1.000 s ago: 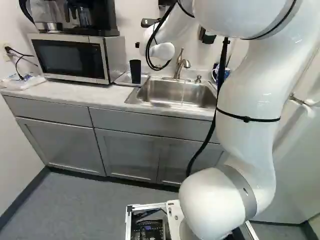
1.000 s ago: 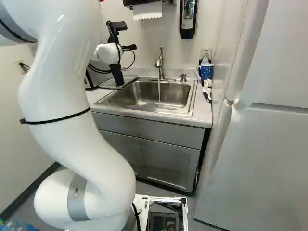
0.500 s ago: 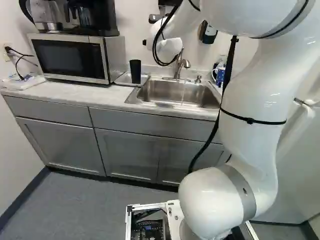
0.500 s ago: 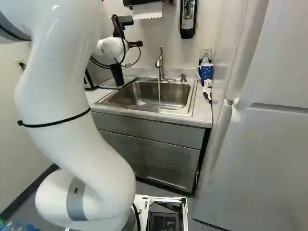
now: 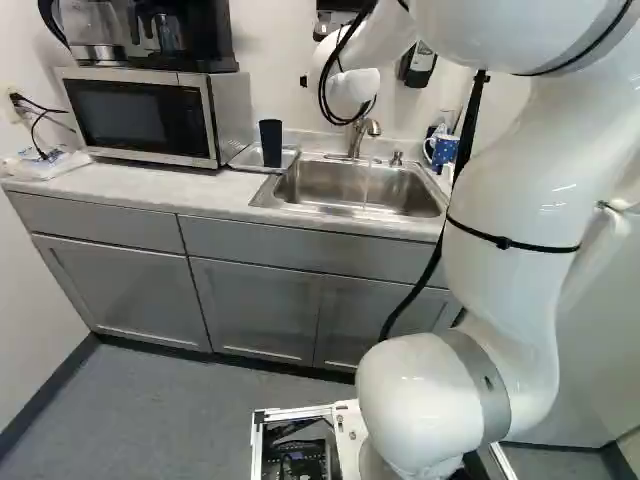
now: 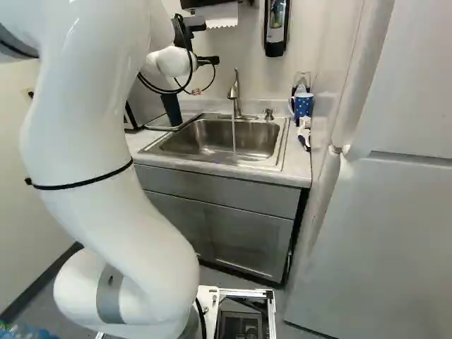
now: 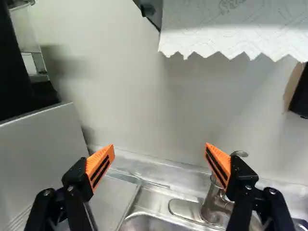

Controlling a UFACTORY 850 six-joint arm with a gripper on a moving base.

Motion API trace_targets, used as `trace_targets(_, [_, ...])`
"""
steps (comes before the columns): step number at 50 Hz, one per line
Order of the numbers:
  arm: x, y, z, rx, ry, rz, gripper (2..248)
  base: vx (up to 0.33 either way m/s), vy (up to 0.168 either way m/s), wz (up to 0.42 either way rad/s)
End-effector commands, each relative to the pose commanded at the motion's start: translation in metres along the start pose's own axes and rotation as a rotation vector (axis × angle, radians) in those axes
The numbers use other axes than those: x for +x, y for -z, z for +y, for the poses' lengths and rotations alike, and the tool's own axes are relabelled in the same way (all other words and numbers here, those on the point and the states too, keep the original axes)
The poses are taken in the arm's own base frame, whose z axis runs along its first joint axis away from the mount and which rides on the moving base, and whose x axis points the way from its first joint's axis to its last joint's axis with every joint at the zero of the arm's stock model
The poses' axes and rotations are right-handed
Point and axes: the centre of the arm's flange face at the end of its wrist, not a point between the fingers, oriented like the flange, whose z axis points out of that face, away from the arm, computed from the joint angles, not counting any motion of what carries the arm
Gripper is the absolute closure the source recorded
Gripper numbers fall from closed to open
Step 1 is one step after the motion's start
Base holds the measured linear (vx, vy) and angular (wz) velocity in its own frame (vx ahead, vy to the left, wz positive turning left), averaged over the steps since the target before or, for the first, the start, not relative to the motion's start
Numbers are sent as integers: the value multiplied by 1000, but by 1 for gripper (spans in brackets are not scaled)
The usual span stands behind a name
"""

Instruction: Rinse the cup and place it in the tray

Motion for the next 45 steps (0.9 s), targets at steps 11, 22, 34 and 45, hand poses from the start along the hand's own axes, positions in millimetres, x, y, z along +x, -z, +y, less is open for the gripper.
trace_targets(11, [-1, -7, 17, -29, -1, 1, 3, 0, 0, 0])
trace_targets(22, [-1, -21, 32, -51, -2, 5, 3, 0, 0, 0])
trace_targets(34, [-3, -43, 44, -70, -3, 12, 3, 0, 0, 0])
trace_targets(45, [-5, -62, 56, -87, -3, 20, 3, 0, 0, 0])
